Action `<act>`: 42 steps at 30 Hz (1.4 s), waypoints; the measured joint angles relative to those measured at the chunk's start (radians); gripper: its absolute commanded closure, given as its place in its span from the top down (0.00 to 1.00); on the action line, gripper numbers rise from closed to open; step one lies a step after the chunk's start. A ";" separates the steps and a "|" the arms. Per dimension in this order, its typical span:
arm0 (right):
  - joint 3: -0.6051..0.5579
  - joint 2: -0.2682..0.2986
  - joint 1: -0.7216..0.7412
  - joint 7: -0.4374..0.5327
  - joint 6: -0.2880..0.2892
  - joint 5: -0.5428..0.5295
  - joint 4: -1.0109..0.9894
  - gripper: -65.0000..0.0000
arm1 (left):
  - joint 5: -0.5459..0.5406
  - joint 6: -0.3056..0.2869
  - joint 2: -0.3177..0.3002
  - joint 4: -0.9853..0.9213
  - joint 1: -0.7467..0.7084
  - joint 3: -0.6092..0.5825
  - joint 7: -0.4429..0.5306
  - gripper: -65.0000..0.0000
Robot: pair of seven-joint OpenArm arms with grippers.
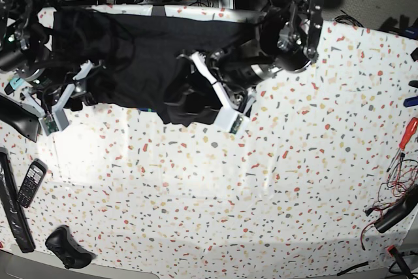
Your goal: Fold the T-shirt properly
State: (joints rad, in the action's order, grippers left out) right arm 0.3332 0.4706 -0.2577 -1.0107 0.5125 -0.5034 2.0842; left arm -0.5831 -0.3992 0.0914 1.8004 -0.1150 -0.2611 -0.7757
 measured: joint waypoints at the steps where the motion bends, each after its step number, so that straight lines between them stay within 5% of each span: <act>1: 0.000 -0.011 -0.001 0.000 0.000 0.000 0.000 0.31 | 0.000 0.001 0.000 -0.002 0.005 -0.009 -0.002 0.42; 11: 0.000 -0.072 0.000 0.034 0.003 -0.172 0.000 0.31 | -0.003 -0.114 -0.013 0.014 0.044 -0.001 -0.068 0.42; 16: 0.000 -0.114 0.006 0.031 0.120 -0.319 0.000 0.31 | -0.003 -0.125 -0.085 0.059 0.039 0.123 -0.066 0.41; 22: -0.002 -0.191 0.065 0.017 0.158 -0.422 0.000 0.31 | 0.000 -0.124 -0.191 0.061 0.006 0.262 -0.082 0.41; 28: -0.193 -0.235 0.120 0.015 0.159 -0.311 0.000 0.31 | 0.000 -0.128 -0.225 0.061 -0.089 0.278 -0.039 0.38; 32: -0.367 -0.248 0.158 0.015 0.158 -0.176 0.000 0.31 | 0.111 -0.128 -0.225 0.061 -0.119 0.278 -0.033 0.38; 37: -0.474 -0.280 0.164 0.014 0.130 -0.004 -0.001 0.31 | 0.188 -0.125 -0.225 0.061 -0.148 0.279 -0.032 0.38; 42: -0.546 -0.280 0.163 -0.018 0.115 0.051 -0.091 0.25 | 0.188 -0.127 -0.225 0.061 -0.164 0.278 -0.016 0.38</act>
State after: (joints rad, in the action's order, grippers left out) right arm -0.2127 0.1902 -0.0948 -1.0290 0.6273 -0.4519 1.9934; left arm -0.3954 -0.5266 -0.1337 1.8614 -0.2794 0.0174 -0.7918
